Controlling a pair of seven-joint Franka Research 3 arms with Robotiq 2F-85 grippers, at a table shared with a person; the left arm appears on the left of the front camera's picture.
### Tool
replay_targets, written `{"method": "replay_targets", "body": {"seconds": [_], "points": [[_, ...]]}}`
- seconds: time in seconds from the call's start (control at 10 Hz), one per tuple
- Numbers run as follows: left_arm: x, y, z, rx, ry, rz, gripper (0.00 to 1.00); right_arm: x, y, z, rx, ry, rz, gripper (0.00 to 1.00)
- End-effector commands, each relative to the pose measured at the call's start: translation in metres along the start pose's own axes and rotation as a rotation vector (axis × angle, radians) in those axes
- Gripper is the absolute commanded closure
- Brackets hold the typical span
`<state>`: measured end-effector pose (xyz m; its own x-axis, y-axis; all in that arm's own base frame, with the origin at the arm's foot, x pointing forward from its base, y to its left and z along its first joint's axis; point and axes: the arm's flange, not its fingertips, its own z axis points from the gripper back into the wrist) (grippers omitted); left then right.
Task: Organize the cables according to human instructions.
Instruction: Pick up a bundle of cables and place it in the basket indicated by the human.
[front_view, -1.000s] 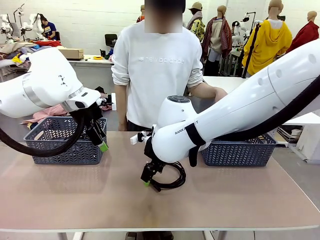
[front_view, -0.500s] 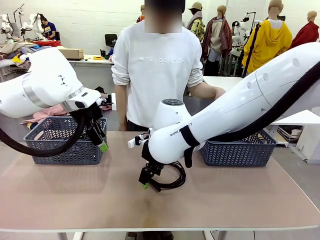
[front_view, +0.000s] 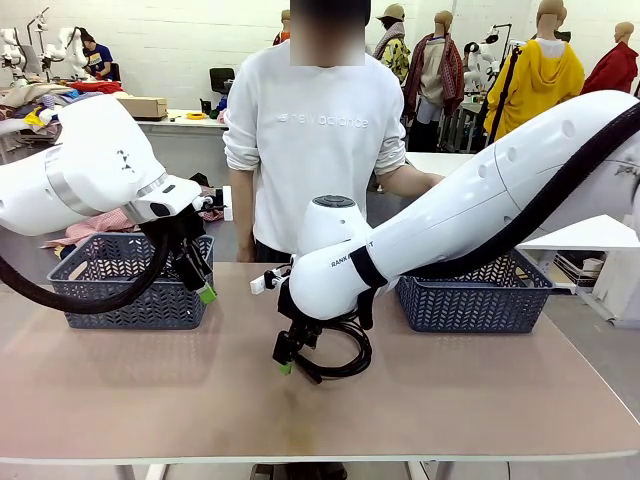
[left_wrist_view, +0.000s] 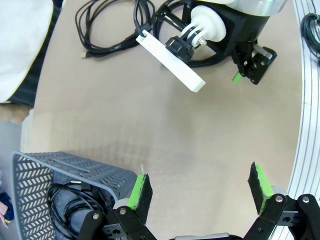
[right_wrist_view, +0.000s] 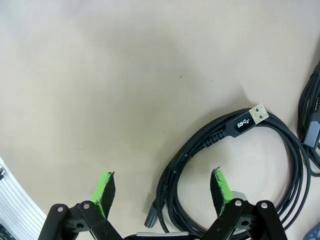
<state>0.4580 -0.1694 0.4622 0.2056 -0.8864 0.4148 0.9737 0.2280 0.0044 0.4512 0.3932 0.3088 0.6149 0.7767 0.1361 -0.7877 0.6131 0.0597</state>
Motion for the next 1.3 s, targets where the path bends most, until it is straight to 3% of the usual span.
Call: {"method": "replay_targets", "body": {"seconds": [0.0, 0.2, 0.3, 0.4, 0.5, 0.6, 0.7, 0.8, 0.9, 1.0, 1.1, 1.2], "points": [[-0.0008, 0.0015, 0.0023, 0.002, -0.002, 0.004, 0.00, 0.0082, -0.0031, -0.0002, -0.027, 0.021, -0.020, 0.00], [-0.0008, 0.0015, 0.0023, 0.002, -0.002, 0.004, 0.00, 0.0096, -0.0051, -0.0013, -0.036, 0.027, -0.023, 0.05], [-0.0008, 0.0015, 0.0023, 0.002, -0.002, 0.004, 0.00, 0.0099, -0.0064, -0.0011, -0.037, 0.027, -0.029, 0.19], [-0.0008, 0.0015, 0.0023, 0.002, -0.002, 0.004, 0.00, 0.0098, -0.0084, -0.0004, -0.036, 0.026, -0.038, 0.24], [-0.0008, 0.0015, 0.0023, 0.002, -0.002, 0.004, 0.00, 0.0097, -0.0092, -0.0002, -0.037, 0.025, -0.041, 0.38], [-0.0008, 0.0015, 0.0023, 0.002, -0.002, 0.004, 0.00, 0.0093, -0.0100, -0.0002, -0.038, 0.024, -0.045, 0.44], [-0.0008, 0.0015, 0.0023, 0.002, -0.002, 0.004, 0.00, 0.0088, -0.0104, -0.0016, -0.035, 0.024, -0.046, 0.58], [-0.0008, 0.0015, 0.0023, 0.002, -0.002, 0.004, 0.00, 0.0093, -0.0102, -0.0017, -0.034, 0.024, -0.047, 0.64], [-0.0008, 0.0015, 0.0023, 0.002, -0.002, 0.004, 0.00, 0.0097, -0.0109, -0.0011, -0.034, 0.021, -0.051, 0.78], [-0.0008, 0.0015, 0.0023, 0.002, -0.002, 0.004, 0.00, 0.0097, -0.0110, -0.0008, -0.036, 0.015, -0.054, 0.83], [-0.0008, 0.0015, 0.0023, 0.002, -0.002, 0.004, 0.00, 0.0096, -0.0104, 0.0000, -0.037, 0.013, -0.056, 0.98], [-0.0008, 0.0015, 0.0023, 0.002, -0.002, 0.004, 0.00, 0.0087, -0.0093, 0.0008, -0.035, 0.009, -0.060, 1.00]]}}
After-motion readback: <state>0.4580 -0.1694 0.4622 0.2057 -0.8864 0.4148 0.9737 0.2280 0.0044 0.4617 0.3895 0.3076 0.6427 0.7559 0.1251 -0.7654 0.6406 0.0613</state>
